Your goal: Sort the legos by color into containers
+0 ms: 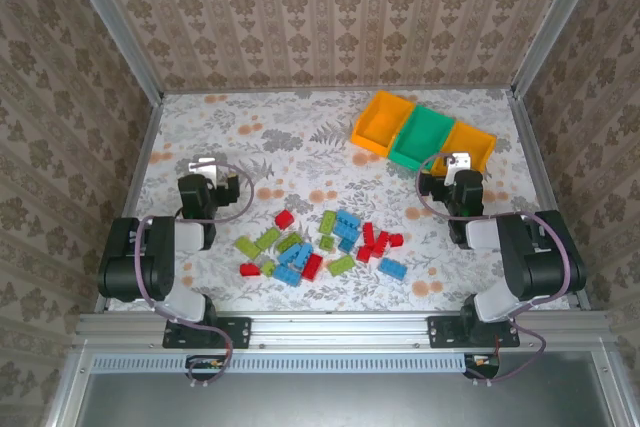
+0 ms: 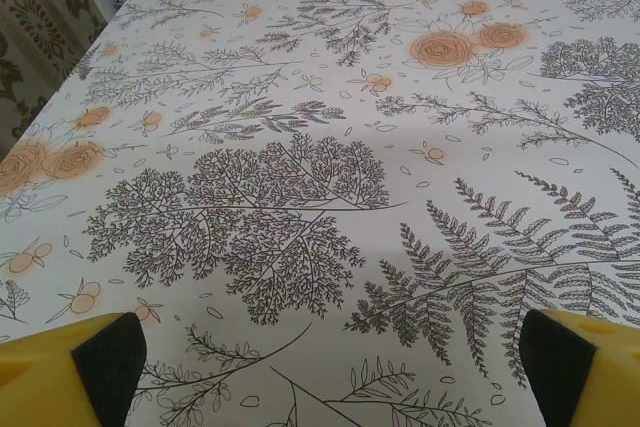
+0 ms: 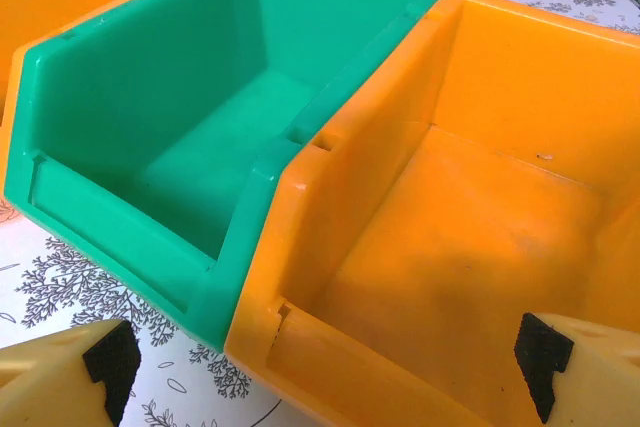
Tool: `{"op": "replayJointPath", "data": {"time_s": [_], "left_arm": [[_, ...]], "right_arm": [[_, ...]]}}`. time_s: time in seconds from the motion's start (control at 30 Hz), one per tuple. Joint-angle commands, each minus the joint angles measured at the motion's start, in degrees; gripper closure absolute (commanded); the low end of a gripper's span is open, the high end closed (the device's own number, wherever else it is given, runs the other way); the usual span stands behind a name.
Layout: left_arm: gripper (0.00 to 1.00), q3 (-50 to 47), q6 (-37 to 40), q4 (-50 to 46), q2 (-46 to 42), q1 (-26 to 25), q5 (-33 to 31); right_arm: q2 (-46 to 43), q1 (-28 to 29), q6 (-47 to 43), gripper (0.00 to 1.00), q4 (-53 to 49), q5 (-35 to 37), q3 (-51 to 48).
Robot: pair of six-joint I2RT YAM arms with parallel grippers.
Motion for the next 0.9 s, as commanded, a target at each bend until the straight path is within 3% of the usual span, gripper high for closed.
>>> {"op": "replayJointPath", "data": {"time_s": [0.0,0.77,0.87], "left_arm": [[0.0,1.1,1.3,1.8,0.0,0.6,0.8],[0.0,1.0,1.3,1.9,-0.1,0.6,0.9],[0.0,1.1,1.3,1.9,0.0,0.6,0.9]], "right_arm": [[-0.7,-0.3,0.4,0.0,1.0,-1.2,1.0],[-0.8,-1.1,0.8,0.0,0.9,-2.7,0.9],[-2.9,-1.1,0.6,0.0,-5.7,-3.2,4.2]]}}
